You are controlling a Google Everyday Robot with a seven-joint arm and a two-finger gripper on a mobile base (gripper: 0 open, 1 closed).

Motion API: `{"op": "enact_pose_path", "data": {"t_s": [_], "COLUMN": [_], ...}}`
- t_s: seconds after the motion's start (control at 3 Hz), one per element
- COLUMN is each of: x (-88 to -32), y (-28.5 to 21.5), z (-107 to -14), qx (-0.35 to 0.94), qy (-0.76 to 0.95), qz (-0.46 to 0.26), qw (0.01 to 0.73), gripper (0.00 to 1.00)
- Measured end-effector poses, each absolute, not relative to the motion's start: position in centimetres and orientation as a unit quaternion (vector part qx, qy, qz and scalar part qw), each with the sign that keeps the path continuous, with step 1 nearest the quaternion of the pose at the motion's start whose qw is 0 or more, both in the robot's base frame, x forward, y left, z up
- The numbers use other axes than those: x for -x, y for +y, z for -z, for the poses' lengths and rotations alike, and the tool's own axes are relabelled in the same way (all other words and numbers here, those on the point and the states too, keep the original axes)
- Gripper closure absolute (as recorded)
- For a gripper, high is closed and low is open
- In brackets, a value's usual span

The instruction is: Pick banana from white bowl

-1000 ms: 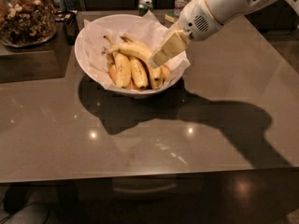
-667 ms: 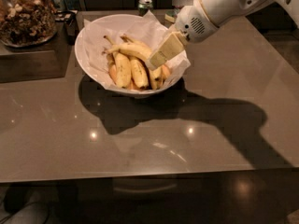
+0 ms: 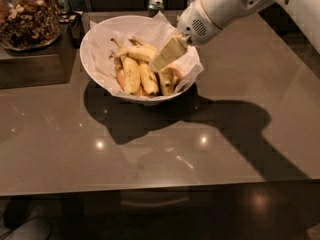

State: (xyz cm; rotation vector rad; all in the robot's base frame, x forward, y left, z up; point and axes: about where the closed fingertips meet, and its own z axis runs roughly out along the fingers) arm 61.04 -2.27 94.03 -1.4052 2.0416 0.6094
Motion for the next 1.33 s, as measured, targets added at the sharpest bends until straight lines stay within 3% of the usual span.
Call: {"op": "enact_pose_path", "data": {"t_s": [0.33,1.33], "x": [-61.9,-63.7], "y": [-1.5,-1.3], "z": [-94.0,-91.5], "qx": [0.526,0.511], "qy": [0.768,0.79], "qz": [-0.222,-0.209], "qw": [0.289,0.266], "gripper": [0.3,0.34]}}
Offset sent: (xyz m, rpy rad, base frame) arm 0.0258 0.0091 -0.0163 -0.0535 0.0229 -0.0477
